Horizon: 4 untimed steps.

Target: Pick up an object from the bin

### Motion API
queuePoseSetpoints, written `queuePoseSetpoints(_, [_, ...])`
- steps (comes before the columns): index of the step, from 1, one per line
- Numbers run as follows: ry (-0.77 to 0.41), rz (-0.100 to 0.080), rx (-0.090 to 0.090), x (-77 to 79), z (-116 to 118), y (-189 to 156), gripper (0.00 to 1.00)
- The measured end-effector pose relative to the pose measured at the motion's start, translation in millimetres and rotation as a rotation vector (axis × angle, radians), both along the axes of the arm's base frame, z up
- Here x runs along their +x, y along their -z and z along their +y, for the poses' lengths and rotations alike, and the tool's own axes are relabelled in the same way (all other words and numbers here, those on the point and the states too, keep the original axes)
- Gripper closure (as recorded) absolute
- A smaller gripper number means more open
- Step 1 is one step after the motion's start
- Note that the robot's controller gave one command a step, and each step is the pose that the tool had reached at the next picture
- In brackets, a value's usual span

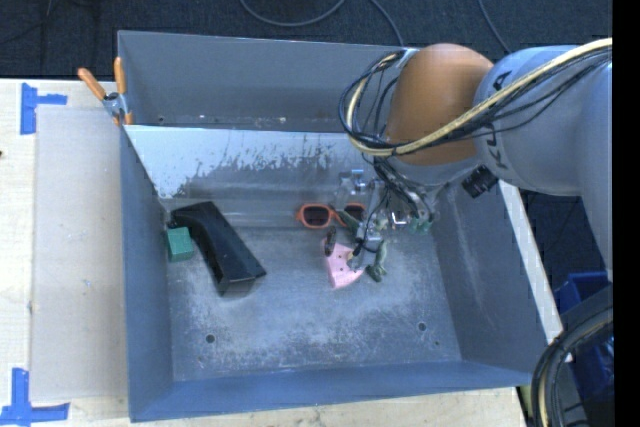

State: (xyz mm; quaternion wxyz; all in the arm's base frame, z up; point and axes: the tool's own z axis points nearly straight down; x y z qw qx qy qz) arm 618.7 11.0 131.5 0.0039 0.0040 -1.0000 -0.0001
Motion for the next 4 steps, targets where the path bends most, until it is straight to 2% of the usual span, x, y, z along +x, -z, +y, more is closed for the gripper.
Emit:
queuePoseSetpoints(1, [0.0,-0.007,0.0,1.2,0.0,-4.8,0.0])
queuePoseSetpoints(2, [0.102,-0.004,0.001,4.5,-28.7,51.3,0.0])
queuePoseSetpoints(3, [0.13,-0.004,0.0,-0.5,-30.7,27.4,0.0])
queuePoseSetpoints(4, [-0.059,-0.007,0.001,-0.8,-35.3,16.7,0.0])
